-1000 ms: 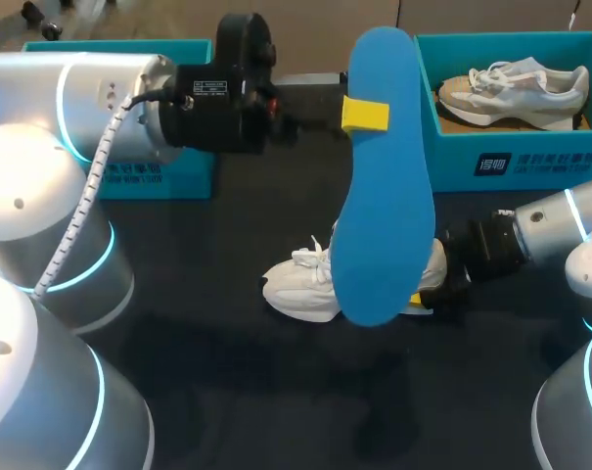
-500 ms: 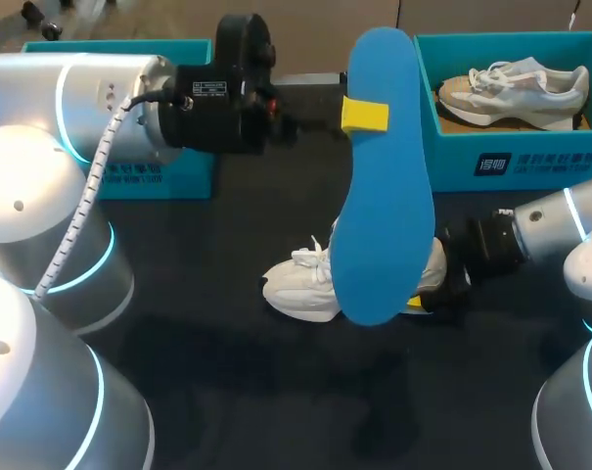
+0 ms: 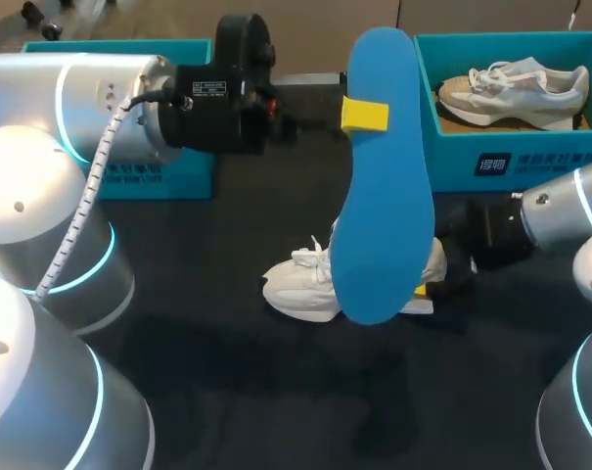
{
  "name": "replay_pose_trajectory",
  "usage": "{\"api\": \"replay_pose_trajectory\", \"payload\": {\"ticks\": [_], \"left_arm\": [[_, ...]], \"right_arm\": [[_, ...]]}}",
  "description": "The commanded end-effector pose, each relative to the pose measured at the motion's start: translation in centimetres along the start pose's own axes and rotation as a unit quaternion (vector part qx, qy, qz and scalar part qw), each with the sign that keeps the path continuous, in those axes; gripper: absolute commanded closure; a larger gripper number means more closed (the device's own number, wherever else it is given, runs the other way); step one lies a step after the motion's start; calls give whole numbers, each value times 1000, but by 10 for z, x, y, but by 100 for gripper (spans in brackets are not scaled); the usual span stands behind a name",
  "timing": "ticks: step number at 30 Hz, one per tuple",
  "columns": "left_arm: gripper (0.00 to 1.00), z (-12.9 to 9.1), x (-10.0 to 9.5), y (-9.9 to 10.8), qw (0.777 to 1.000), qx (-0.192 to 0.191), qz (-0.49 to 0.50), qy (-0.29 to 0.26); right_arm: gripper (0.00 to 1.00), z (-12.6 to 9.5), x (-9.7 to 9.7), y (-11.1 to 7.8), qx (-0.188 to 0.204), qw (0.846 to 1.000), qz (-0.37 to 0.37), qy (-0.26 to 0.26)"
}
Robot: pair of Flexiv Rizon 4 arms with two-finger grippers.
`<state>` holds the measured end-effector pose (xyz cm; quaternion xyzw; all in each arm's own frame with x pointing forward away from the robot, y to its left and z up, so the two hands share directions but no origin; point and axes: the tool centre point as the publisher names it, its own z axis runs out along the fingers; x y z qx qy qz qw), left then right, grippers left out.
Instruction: Take the shoe out of the shoebox, open the shoe tongue, remove and reinsert the insole, then place the shoe into the shoebox
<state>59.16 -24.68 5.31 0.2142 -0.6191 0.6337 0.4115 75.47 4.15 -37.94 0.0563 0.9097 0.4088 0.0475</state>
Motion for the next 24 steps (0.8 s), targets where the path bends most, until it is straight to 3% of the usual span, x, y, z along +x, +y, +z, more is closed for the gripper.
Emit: {"api": "replay_pose_trajectory", "payload": {"ticks": [1,5,14,18,24], "left_arm": [[100,0,0,2,1000,1,0,-1],[100,0,0,2,1000,1,0,-1],[100,0,0,2,1000,1,0,-1],[100,0,0,2,1000,1,0,-1],[100,0,0,2,1000,1,0,-1]], "right_arm": [[0,-16,7,12,68,998,12,0],[0,-21,7,21,123,992,17,6],[0,-28,8,34,161,987,31,-3],[0,-29,7,40,203,978,45,-8],[0,-27,5,45,236,970,57,-15]]}}
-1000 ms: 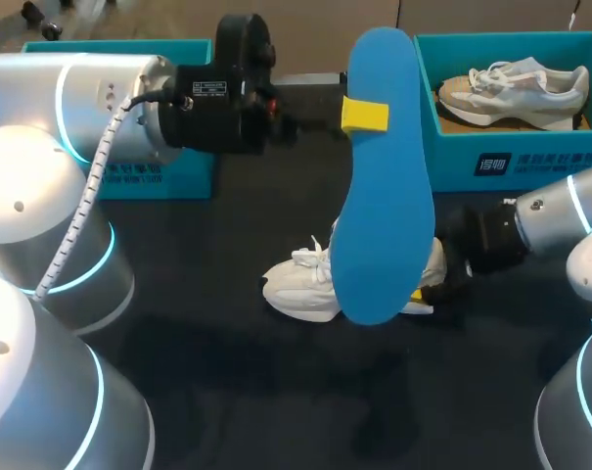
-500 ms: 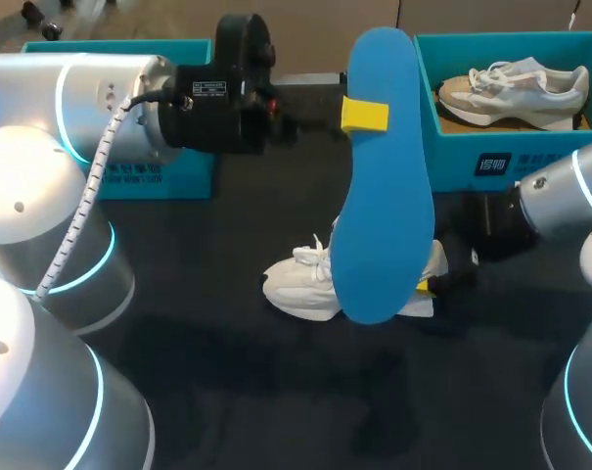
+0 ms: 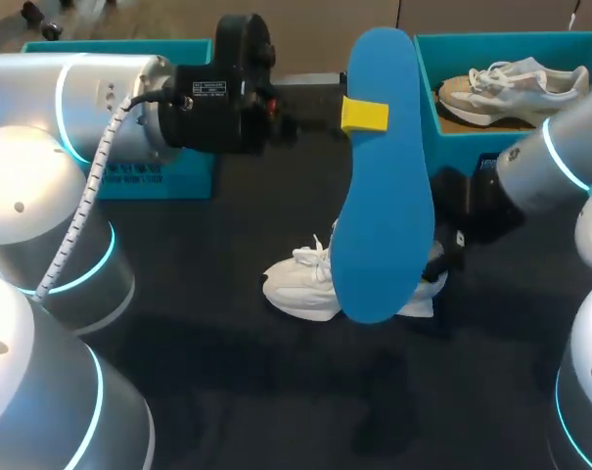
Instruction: Take the shoe out of the shoebox, open the shoe tongue, remove and reinsert the insole, then place the shoe into the shoebox
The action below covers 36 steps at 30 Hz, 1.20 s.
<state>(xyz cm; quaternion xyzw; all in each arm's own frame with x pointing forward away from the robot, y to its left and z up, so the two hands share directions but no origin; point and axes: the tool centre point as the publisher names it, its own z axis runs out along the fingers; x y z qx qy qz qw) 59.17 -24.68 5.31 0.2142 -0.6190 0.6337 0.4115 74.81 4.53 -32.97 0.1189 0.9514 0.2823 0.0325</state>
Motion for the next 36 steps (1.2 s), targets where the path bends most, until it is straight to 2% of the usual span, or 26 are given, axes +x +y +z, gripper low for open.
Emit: {"api": "replay_pose_trajectory", "payload": {"ticks": [1,23,28,33,36], "left_arm": [[100,0,0,2,1000,1,0,-1],[100,0,0,2,1000,1,0,-1],[100,0,0,2,1000,1,0,-1],[100,0,0,2,1000,1,0,-1],[100,0,0,2,1000,1,0,-1]], "right_arm": [[0,2,1,7,107,994,4,-2],[0,-8,2,25,226,974,15,-4],[0,-9,3,24,229,973,30,-1],[0,-9,4,25,256,966,34,-7],[0,-8,5,25,257,966,27,-15]]}}
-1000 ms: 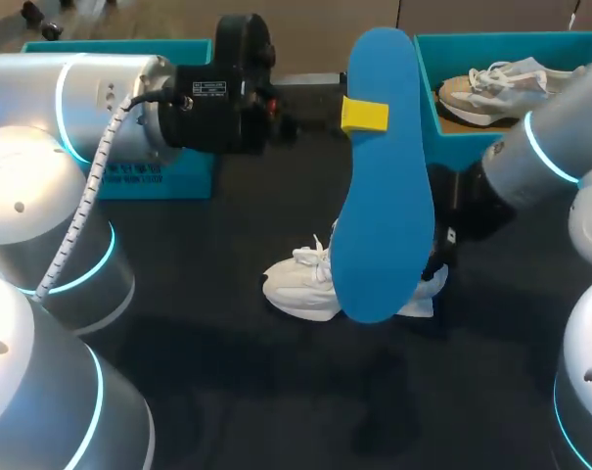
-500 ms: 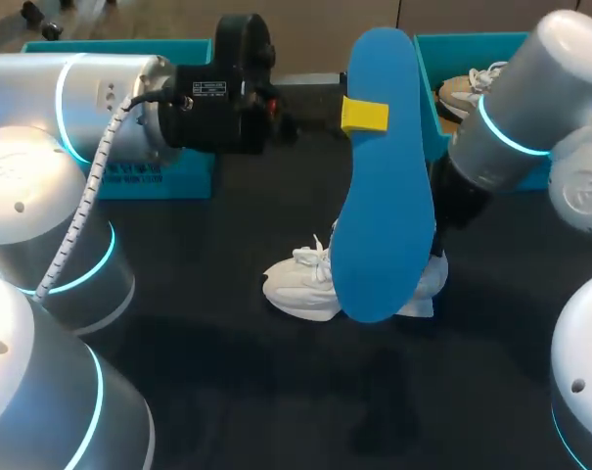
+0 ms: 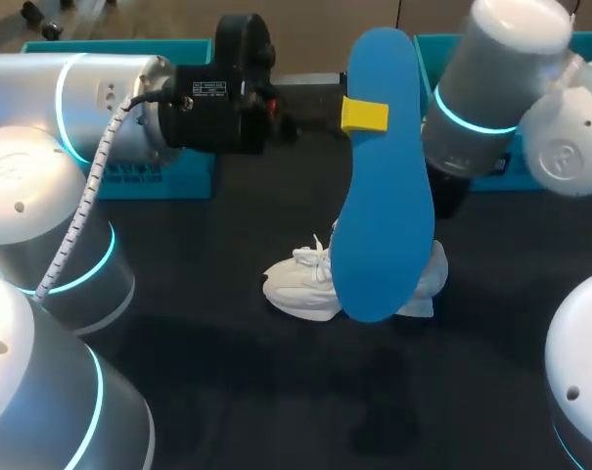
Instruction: Take the shoe out of the shoebox, open the shoe tongue, remove and reinsert the insole, then place the shoe into the shoebox
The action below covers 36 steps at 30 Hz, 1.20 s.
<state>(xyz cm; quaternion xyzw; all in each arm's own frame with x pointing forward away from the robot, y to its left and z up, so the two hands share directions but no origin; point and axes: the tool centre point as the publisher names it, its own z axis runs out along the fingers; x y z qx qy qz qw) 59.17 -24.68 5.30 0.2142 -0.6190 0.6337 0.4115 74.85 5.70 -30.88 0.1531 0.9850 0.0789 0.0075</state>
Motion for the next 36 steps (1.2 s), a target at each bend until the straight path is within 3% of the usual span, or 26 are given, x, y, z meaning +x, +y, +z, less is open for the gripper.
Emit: {"api": "replay_pose_trajectory", "payload": {"ticks": [1,30,36], "left_arm": [[100,0,0,2,1000,1,0,-1],[100,0,0,2,1000,1,0,-1],[100,0,0,2,1000,1,0,-1]], "right_arm": [[0,1,4,5,51,999,-3,-12],[0,2,9,2,51,999,-2,-10],[0,-5,-3,9,47,999,0,-24]]}}
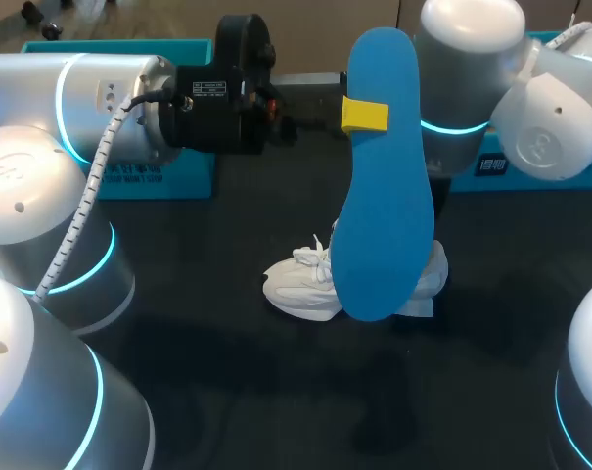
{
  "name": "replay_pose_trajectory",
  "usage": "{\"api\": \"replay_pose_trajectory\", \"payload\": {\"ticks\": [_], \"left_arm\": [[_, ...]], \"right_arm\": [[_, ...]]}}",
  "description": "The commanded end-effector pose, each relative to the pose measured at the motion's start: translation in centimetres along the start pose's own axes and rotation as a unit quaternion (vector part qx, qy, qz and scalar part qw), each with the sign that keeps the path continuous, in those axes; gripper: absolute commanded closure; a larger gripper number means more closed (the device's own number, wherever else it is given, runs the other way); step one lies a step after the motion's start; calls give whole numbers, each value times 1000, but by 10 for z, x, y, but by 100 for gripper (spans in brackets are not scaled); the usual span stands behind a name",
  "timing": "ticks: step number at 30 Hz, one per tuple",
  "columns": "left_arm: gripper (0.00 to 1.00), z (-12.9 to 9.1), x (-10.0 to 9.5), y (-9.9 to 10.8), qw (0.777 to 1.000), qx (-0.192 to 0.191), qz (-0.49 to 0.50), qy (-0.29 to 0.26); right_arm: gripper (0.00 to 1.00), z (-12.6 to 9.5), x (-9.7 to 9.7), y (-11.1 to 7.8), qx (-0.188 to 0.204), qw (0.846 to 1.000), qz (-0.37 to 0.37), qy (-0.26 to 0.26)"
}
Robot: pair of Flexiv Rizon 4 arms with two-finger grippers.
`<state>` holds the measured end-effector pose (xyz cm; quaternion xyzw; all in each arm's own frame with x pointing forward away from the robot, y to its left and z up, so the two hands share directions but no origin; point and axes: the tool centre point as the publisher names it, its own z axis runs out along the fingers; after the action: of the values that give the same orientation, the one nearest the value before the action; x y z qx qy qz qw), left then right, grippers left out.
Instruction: Take the shoe out of the shoebox, open the shoe tongue, remove and reinsert the insole, then place the shoe into the shoebox
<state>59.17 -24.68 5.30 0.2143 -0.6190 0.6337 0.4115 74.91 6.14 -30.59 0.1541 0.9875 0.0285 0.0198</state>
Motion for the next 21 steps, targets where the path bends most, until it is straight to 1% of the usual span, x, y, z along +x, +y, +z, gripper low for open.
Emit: {"api": "replay_pose_trajectory", "payload": {"ticks": [1,4,6,14,15,16,18,19,21], "left_arm": [[100,0,0,2,1000,1,0,-1],[100,0,0,2,1000,1,0,-1],[100,0,0,2,1000,1,0,-1],[100,0,0,2,1000,1,0,-1],[100,0,0,2,1000,1,0,-1],[100,0,0,2,1000,1,0,-1],[100,0,0,2,1000,1,0,-1],[100,0,0,2,1000,1,0,-1],[100,0,0,2,1000,1,0,-1]], "right_arm": [[0,-2,-7,7,-2,1000,0,-6],[0,0,-14,17,-1,1000,-11,-10],[0,7,-21,26,2,1000,-15,-11],[0,39,-38,40,-2,999,-36,-8],[2,43,-39,40,1,999,-39,-5],[9,48,-40,41,4,999,-41,-2],[27,54,-41,42,4,999,-44,2],[32,57,-41,42,4,999,-46,5],[34,64,-42,40,8,999,-46,12]]}}
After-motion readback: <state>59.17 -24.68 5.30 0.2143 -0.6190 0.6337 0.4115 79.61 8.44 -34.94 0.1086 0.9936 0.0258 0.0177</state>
